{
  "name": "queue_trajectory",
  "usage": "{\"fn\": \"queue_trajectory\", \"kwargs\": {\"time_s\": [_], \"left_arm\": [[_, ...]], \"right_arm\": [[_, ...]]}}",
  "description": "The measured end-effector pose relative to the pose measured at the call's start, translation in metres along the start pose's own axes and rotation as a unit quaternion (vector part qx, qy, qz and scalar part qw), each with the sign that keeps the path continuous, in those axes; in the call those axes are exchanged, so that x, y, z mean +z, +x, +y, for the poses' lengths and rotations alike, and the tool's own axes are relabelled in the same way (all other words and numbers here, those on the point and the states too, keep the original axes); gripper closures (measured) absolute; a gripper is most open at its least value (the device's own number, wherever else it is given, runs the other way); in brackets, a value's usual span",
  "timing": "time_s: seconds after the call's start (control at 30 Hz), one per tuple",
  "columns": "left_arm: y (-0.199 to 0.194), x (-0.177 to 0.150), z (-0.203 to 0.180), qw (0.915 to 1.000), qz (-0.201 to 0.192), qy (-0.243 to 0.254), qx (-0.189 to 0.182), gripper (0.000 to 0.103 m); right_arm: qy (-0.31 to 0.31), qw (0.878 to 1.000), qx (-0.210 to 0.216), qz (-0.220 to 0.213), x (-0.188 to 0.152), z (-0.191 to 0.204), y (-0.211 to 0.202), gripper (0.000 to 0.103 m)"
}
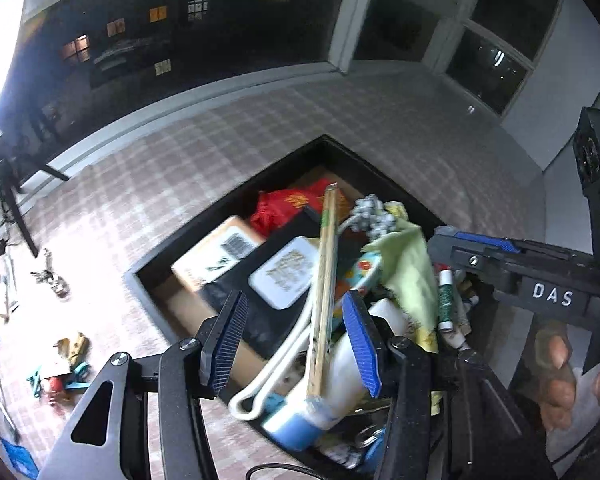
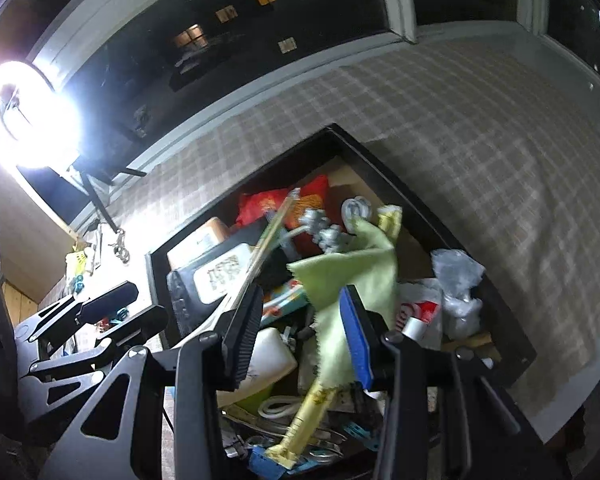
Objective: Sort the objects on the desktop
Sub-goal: 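Open both tools to drop the chopsticks and cloth into the box, then grasp the blue clothespin with the left tool while the right tool grasps the steel clip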
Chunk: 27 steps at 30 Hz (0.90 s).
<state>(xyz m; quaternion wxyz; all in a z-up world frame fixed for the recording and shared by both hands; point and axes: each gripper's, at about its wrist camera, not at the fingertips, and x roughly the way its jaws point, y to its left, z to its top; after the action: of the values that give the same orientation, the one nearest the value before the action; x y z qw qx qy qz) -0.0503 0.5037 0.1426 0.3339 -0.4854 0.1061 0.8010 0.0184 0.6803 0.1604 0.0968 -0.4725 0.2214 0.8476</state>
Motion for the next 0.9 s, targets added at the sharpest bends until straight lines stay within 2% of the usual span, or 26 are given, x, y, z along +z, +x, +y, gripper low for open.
{"fn": "queue_trajectory", "kwargs": {"time_s": [0.37, 0.43, 0.47, 0.57, 0.73, 0.9], "left_arm": [[-0.029, -0.027, 0.089, 0.9977, -0.009, -0.045, 0.05, 0.056], [-0.035, -0.035, 0.11, 0.9965, -0.009, -0.056, 0.062, 0.056], [-0.037, -0.039, 0.118, 0.9959, -0.008, -0.062, 0.066, 0.056], [-0.045, -0.051, 0.15, 0.9939, -0.006, -0.077, 0.078, 0.057], [-0.057, -0.074, 0.207, 0.9892, -0.001, -0.1, 0.108, 0.06], [-0.067, -0.095, 0.255, 0.9867, 0.012, -0.088, 0.136, 0.067]], "right_arm": [[-0.092, 0.995, 0.03, -0.006, 0.006, 0.083, 0.02, 0.054], [-0.11, 0.993, 0.038, -0.002, 0.006, 0.099, 0.026, 0.043], [-0.122, 0.992, 0.035, 0.001, 0.007, 0.109, 0.03, 0.041], [-0.133, 0.991, 0.026, 0.006, 0.007, 0.131, 0.037, 0.041], [-0.167, 0.985, 0.044, 0.024, 0.014, 0.172, 0.051, 0.041], [-0.214, 0.973, 0.062, 0.056, 0.021, 0.217, 0.077, 0.041]]}}
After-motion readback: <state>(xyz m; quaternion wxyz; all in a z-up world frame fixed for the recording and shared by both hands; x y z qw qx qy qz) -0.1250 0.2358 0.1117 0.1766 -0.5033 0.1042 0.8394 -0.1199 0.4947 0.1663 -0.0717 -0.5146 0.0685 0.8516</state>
